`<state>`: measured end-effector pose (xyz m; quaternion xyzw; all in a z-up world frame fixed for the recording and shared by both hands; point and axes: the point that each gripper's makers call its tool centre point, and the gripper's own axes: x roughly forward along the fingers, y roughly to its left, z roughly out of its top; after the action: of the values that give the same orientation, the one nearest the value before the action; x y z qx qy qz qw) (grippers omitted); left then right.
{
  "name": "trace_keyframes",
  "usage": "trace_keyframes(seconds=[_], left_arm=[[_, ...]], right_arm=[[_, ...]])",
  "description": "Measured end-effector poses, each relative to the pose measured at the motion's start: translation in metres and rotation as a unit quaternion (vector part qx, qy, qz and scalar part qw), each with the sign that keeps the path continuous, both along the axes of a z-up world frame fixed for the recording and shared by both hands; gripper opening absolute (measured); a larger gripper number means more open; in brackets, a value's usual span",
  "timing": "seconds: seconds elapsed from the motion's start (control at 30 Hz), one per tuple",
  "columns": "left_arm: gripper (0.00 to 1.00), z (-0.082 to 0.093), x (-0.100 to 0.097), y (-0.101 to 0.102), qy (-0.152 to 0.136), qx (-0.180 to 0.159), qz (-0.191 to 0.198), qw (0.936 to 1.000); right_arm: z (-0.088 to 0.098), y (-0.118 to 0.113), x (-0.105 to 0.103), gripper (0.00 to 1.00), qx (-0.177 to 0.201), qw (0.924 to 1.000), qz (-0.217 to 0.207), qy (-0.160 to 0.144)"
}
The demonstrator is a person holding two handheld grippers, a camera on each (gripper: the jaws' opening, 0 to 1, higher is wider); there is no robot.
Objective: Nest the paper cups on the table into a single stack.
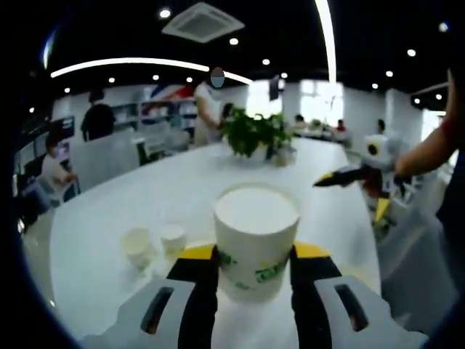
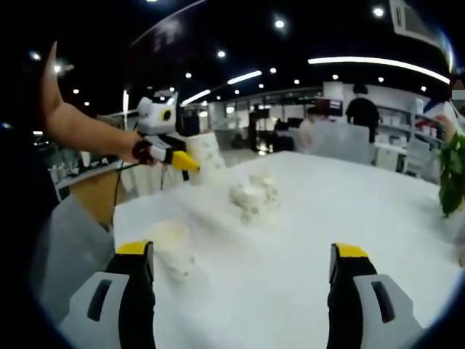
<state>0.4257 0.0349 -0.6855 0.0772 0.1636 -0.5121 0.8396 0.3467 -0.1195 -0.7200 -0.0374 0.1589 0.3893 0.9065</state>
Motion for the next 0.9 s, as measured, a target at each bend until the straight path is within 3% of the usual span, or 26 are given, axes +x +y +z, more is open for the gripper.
trace_keyframes(seconds=[0.53, 0.9], left_arm=[[0.38, 0.017, -0.030, -0.015, -0.004, -0.008, -0.036, 0.9993], [0.38, 0.020, -0.047, -0.024, -0.008, -0.003, -0.058, 0.9983]], right_arm=[[0.006, 0.004, -0.004, 0.98, 0.002, 1.0000, 0.007, -0.004], [0.008, 0.008, -0.006, 0.98, 0.003, 0.9999, 0.013, -0.003]])
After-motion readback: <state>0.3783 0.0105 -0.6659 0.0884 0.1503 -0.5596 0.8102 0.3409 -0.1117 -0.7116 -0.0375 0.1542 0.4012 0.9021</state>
